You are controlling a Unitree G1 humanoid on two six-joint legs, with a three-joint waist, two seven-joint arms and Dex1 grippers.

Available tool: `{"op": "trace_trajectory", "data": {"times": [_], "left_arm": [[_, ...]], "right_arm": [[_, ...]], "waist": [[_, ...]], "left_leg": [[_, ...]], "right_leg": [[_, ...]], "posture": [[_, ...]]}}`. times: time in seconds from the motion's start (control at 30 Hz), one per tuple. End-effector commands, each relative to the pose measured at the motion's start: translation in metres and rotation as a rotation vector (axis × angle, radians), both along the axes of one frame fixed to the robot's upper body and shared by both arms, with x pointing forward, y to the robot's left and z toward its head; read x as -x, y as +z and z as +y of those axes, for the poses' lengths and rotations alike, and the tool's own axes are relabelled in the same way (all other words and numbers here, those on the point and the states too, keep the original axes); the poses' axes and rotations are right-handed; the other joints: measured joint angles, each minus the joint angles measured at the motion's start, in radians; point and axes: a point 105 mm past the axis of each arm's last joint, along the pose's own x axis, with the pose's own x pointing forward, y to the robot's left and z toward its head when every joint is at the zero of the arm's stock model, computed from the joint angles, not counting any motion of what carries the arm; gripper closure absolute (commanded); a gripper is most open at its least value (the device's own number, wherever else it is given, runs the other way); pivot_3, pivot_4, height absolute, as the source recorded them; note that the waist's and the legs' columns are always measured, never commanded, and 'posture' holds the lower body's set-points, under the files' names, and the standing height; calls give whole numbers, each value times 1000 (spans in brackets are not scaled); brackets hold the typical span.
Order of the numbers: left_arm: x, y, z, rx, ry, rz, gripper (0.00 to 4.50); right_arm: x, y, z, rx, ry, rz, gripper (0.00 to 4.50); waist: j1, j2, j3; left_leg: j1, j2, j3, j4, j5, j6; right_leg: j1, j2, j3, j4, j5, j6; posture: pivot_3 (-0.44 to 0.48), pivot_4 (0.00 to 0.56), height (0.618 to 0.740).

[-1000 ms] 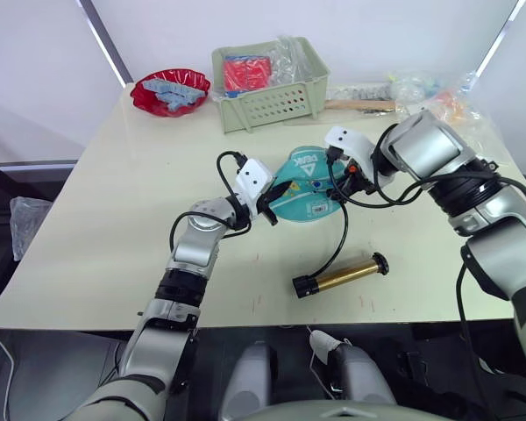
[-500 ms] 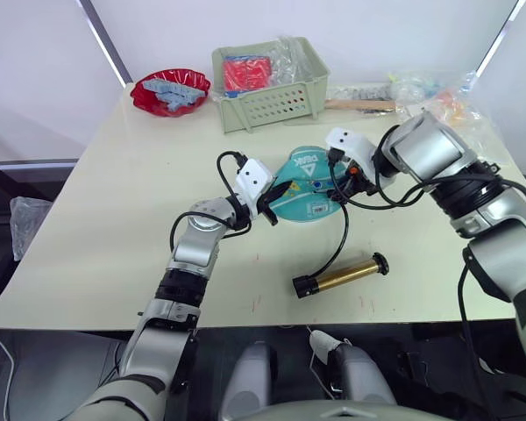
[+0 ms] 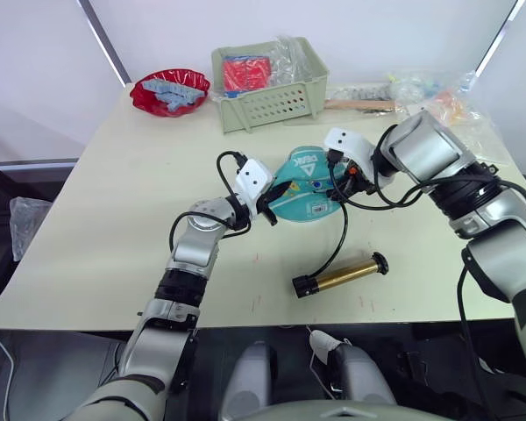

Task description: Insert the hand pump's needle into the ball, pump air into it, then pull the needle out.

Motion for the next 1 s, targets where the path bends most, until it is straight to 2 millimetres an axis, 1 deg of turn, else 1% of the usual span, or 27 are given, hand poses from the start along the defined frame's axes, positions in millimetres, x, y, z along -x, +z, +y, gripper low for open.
{"op": "trace_trajectory", "data": {"times": [0.03, 0.2, 0.5, 0.63, 0.77, 0.9, 1.0], "left_arm": [[5, -11, -13, -32, -57, 36, 4490], [5, -12, -14, -36, -65, 39, 4490], [7, -12, -16, -35, -76, 42, 4490], [7, -13, -17, -36, -81, 51, 4490], [6, -14, -18, -36, -84, 57, 4490], [6, -14, -18, -40, -92, 70, 4490], [6, -13, -18, -41, -98, 77, 4490]], "right_arm": [[0, 8, 9, 29, 89, -52, 4200], [-2, 7, 12, 69, 142, -76, 4200], [-7, 7, 16, 110, 187, -114, 4200], [-7, 13, 26, 112, 281, -178, 4200], [-5, 13, 29, 131, 373, -229, 4200], [-9, 19, 32, 203, 489, -352, 4200], [-7, 20, 35, 232, 549, -382, 4200]], "waist": [[0, 0, 0], [-1, 0, 0], [-2, 0, 0], [-3, 0, 0], [-5, 0, 0], [-6, 0, 0], [-7, 0, 0]], "left_leg": [[0, 0, 0, 0, 0, 0], [1, 0, 0, 0, 0, 0], [2, 0, 1, 0, 0, 0], [2, 0, 1, 0, 0, 0], [2, 1, 2, 0, 0, 0], [2, 1, 2, 0, 0, 0], [2, 1, 2, 0, 0, 0]], "right_leg": [[0, 0, 0, 0, 0, 0], [0, 0, 0, 0, 0, 0], [0, 1, 1, 1, 0, 0], [0, 1, 1, 1, 0, 0], [0, 1, 1, 2, 0, 0], [0, 1, 1, 2, 0, 0], [0, 1, 2, 2, 0, 0]], "posture": [[0, 150, 738], [0, 150, 738], [0, 150, 738], [0, 150, 738], [0, 150, 738], [0, 150, 738], [0, 150, 738]]}}
